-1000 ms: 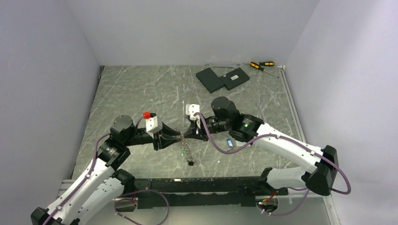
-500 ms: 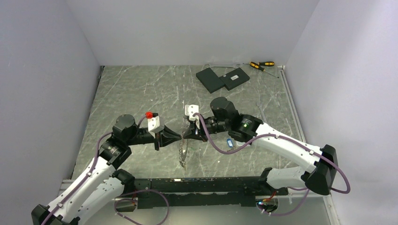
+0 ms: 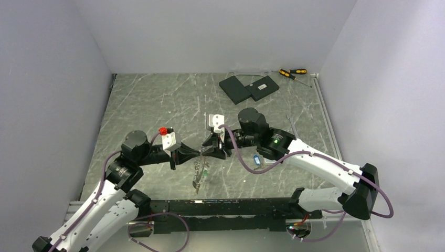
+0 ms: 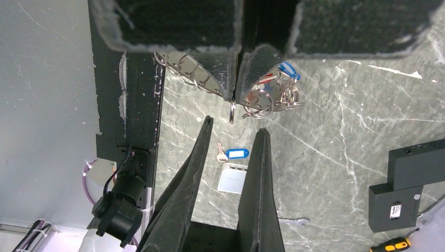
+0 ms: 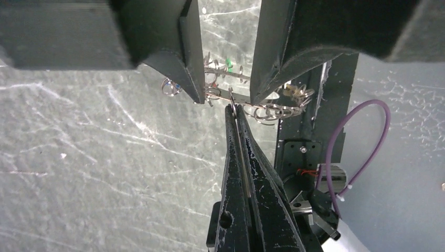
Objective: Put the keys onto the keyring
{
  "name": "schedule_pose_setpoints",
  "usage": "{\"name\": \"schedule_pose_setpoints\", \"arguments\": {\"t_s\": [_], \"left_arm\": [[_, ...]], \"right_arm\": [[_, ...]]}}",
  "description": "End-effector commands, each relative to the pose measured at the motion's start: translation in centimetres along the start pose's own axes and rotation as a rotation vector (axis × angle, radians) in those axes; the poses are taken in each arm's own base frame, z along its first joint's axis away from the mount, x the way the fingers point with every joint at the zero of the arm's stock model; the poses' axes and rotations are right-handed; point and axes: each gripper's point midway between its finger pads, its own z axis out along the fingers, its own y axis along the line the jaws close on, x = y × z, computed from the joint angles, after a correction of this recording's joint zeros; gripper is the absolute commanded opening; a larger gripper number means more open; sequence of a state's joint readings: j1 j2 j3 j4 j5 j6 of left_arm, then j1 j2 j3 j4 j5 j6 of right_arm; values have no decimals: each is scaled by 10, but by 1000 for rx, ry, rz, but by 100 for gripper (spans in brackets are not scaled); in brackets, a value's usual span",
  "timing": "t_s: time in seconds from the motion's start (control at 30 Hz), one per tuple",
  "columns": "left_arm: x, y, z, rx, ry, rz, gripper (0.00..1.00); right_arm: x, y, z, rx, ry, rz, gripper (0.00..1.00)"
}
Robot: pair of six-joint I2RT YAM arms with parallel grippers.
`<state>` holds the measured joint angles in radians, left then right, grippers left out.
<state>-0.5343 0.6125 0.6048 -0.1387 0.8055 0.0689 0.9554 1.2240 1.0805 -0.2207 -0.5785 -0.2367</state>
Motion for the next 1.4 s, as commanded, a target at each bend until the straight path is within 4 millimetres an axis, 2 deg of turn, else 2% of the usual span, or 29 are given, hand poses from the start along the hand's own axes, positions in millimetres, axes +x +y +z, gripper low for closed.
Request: {"name": "schedule_pose_setpoints", "arguments": {"t_s": [0.0,0.37,0.8,1.17,1.37], "left_arm": [[-33,2,-5,-20,-78,107,0],[-40,0,-10,-27,-114,129,0],[-39,2,-10,-31,-112,123,0],[-38,3,-9,-32,-108,120,0],[-37,2,-9,-25,-102,114,0]], "right_arm": [[-30,2,-5,4,-117,-54,42],[-32,2,0,-23,-141,-53,39],[-31,1,8,-52,-121,-49,21],[-31,0,7,-48,-125,-57,0],[-28,-1,7,-41,-111,-56,0]]}}
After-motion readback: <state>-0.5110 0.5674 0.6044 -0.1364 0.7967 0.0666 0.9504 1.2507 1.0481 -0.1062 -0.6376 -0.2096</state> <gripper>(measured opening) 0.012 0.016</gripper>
